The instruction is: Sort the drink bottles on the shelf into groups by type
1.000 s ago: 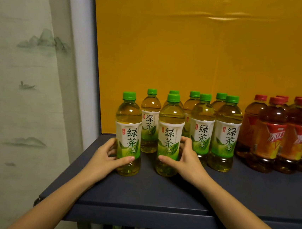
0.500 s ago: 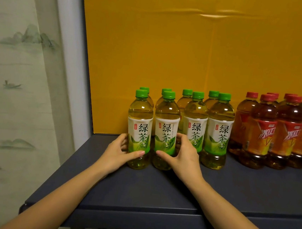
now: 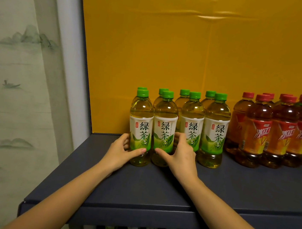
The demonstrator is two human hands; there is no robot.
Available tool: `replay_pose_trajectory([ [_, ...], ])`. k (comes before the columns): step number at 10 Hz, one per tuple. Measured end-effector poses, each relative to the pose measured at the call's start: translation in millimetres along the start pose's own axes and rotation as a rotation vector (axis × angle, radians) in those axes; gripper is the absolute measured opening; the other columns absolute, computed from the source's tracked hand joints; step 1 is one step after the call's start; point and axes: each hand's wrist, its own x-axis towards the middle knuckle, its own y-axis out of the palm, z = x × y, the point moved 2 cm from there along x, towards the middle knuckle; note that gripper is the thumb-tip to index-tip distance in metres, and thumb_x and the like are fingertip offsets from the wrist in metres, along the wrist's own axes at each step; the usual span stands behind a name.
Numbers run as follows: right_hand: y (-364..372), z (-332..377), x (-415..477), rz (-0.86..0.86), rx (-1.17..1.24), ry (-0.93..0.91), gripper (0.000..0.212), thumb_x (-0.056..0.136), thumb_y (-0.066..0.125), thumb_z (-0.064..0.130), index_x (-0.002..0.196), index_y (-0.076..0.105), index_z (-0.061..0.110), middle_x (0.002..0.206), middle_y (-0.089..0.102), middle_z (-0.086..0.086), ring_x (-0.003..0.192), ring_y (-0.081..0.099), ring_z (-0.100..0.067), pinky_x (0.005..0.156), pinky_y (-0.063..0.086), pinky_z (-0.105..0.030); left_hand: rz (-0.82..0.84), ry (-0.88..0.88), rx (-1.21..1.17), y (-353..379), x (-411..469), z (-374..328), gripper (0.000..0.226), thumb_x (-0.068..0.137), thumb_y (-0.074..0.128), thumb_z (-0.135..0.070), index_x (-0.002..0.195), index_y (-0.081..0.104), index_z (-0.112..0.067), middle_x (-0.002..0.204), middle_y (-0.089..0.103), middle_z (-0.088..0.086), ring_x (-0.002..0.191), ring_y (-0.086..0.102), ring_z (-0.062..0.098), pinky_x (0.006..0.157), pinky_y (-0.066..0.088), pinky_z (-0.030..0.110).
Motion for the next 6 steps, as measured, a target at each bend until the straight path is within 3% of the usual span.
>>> replay_pose_trajectory([
  [2, -0.8, 2.4, -3.3, 0.012, -0.006, 0.008, 0.065, 0.072, 0.076, 0.035, 0.124, 0.042, 0.014, 0.124, 0.060, -0.002, 0.119, 0.053, -0.019, 0.099, 0.044, -0.039, 0.007, 0.045, 0.023, 5.3, -4.0, -5.7, 0.046, 0.076, 0.071, -0.020, 0.114, 0.046, -0.025, 0.114, 0.056, -0.008, 0.098, 0.054, -0.004, 0.072, 0.049, 0.009],
  [4, -3.7, 5.2, -6.7, -0.009, -0.026, 0.007, 0.064, 0.077, 0.071, 0.034, 0.131, 0.043, 0.016, 0.124, 0.062, -0.001, 0.118, 0.055, -0.019, 0.099, 0.042, -0.036, -0.004, 0.083, 0.076, 6.6, -6.7, -5.7, 0.044, 0.078, 0.070, -0.025, 0.117, 0.048, -0.025, 0.117, 0.058, -0.005, 0.102, 0.056, 0.002, 0.077, 0.048, 0.010],
  [5, -8.2, 7.7, -11.0, -0.020, -0.040, -0.005, 0.056, 0.079, 0.069, 0.031, 0.130, 0.049, 0.020, 0.119, 0.065, 0.000, 0.113, 0.059, -0.018, 0.097, 0.044, -0.035, -0.012, 0.074, 0.175, 5.6, -7.9, -6.6, 0.049, 0.077, 0.070, -0.030, 0.121, 0.051, -0.020, 0.125, 0.056, 0.001, 0.113, 0.054, 0.013, 0.095, 0.047, 0.029],
  [6, -15.4, 4.3, -9.4, -0.027, 0.010, 0.015, 0.050, 0.079, 0.069, 0.026, 0.126, 0.054, 0.018, 0.115, 0.067, -0.001, 0.108, 0.062, -0.015, 0.097, 0.048, -0.038, -0.024, 0.070, 0.271, -0.3, -9.4, -11.8, 0.062, 0.076, 0.070, -0.034, 0.130, 0.044, -0.016, 0.134, 0.049, 0.004, 0.120, 0.049, 0.019, 0.101, 0.044, 0.037],
])
